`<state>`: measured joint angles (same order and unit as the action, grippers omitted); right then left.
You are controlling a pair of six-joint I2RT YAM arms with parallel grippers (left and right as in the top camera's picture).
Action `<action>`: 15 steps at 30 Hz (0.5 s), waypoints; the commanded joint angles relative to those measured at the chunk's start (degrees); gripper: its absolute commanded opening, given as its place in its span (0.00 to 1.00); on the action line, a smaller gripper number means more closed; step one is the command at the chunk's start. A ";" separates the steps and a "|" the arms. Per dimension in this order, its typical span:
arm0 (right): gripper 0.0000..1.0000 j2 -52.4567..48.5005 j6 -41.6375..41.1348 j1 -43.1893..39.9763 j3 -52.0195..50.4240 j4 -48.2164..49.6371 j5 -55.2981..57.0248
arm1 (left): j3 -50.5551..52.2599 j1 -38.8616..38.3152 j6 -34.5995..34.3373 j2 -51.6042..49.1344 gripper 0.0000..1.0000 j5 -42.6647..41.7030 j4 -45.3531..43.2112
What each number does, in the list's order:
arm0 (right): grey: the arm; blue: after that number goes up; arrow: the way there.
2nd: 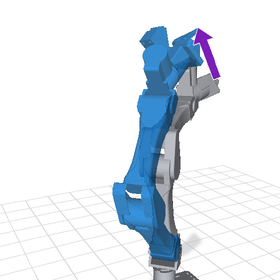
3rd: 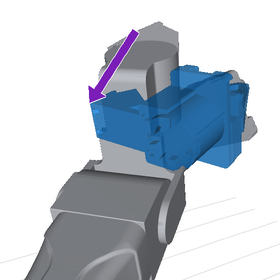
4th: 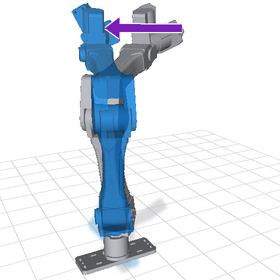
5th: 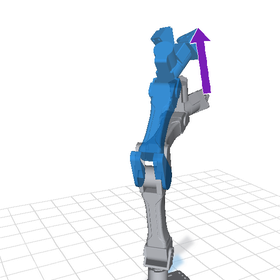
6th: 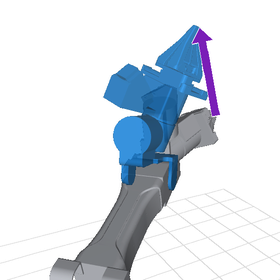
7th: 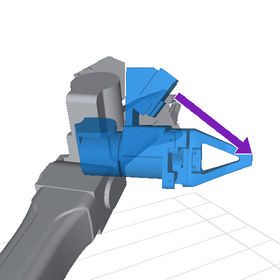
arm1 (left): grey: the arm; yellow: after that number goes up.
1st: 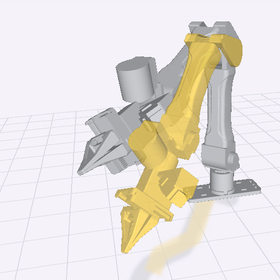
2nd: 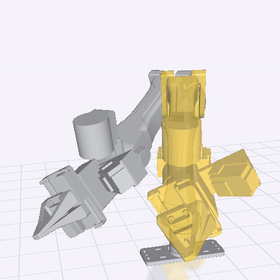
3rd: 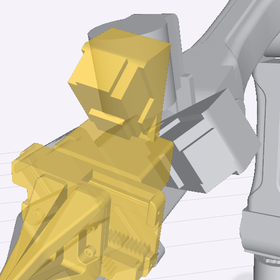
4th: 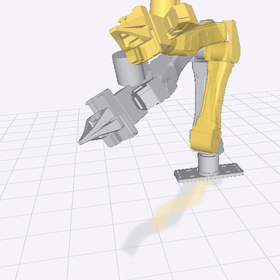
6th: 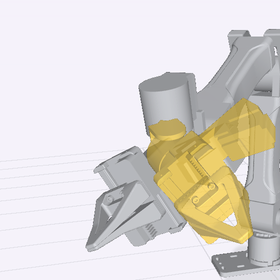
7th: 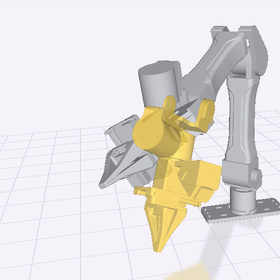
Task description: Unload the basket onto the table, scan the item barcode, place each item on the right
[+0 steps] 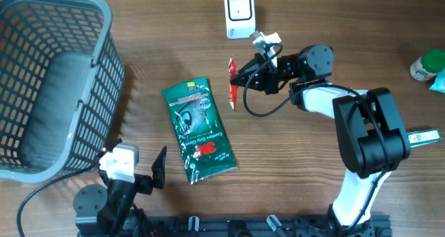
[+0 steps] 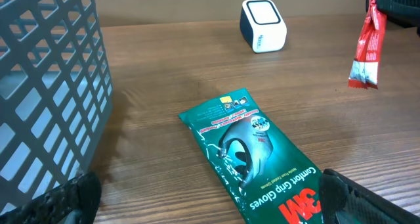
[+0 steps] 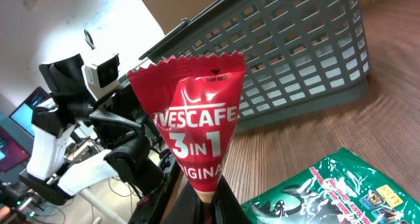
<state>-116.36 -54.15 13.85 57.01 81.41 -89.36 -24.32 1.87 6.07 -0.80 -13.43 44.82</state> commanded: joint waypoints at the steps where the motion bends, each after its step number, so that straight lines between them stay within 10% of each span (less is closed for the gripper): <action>1: 0.04 0.33 -0.50 0.46 -0.46 -0.46 -3.52 | 0.37 -0.26 -0.57 0.37 1.00 -0.68 -0.13; 7: 0.04 0.33 2.05 0.44 -0.48 -11.98 -3.54 | 0.37 -0.26 -0.57 0.37 1.00 -0.66 -0.13; 11: 0.20 0.33 13.62 0.22 -0.48 -34.32 -0.94 | 0.37 -0.26 -0.57 0.37 1.00 -0.68 -0.13; 15: 0.10 0.33 21.79 0.11 -0.48 -55.04 15.23 | 0.37 -0.26 -0.57 0.37 1.00 -0.68 -0.13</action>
<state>-116.25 -43.07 13.85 56.60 34.92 -85.78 -24.29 1.87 6.07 -0.80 -13.43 44.80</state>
